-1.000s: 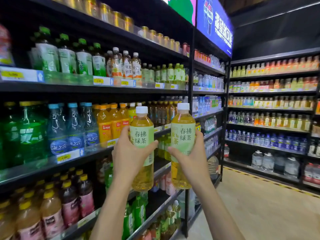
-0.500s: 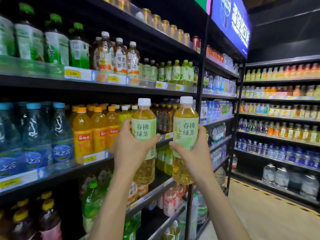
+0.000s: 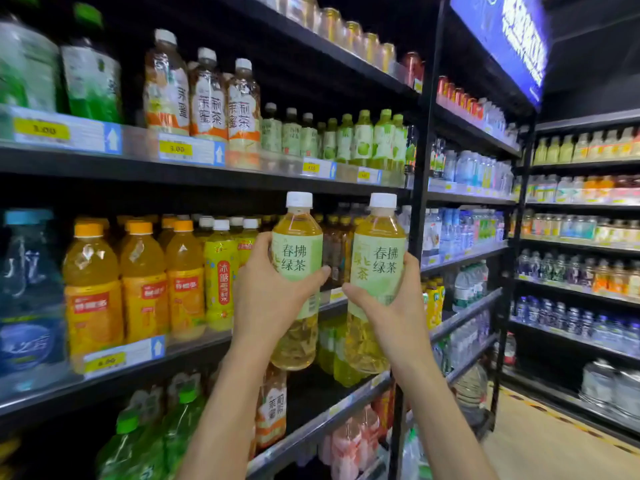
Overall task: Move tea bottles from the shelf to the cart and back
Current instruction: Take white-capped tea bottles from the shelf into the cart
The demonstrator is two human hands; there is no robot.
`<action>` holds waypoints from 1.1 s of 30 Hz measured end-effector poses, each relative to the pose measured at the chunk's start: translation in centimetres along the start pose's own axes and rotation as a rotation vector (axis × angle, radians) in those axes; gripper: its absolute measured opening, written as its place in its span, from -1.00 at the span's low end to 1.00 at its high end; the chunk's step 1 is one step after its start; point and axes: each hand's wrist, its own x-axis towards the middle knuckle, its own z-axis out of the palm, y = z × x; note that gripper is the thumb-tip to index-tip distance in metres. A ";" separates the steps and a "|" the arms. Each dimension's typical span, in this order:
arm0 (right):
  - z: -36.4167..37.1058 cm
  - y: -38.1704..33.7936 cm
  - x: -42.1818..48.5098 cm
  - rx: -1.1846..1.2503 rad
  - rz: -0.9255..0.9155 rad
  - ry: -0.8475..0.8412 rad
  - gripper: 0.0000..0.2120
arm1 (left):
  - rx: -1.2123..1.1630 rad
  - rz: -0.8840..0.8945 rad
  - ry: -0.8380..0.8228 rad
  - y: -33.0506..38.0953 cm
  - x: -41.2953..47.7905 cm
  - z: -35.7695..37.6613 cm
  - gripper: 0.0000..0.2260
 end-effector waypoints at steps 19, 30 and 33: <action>-9.7 10.3 17.1 0.187 -0.039 -0.293 -0.32 | 0.175 0.008 0.241 2.7 6.3 17.8 -0.48; -9.5 13.5 23.4 0.315 -0.083 -0.334 -0.31 | 0.284 0.080 0.325 3.8 10.3 20.9 -0.48; -8.8 13.0 25.9 0.341 -0.126 -0.350 -0.32 | 0.313 0.130 0.322 5.0 12.5 21.1 -0.50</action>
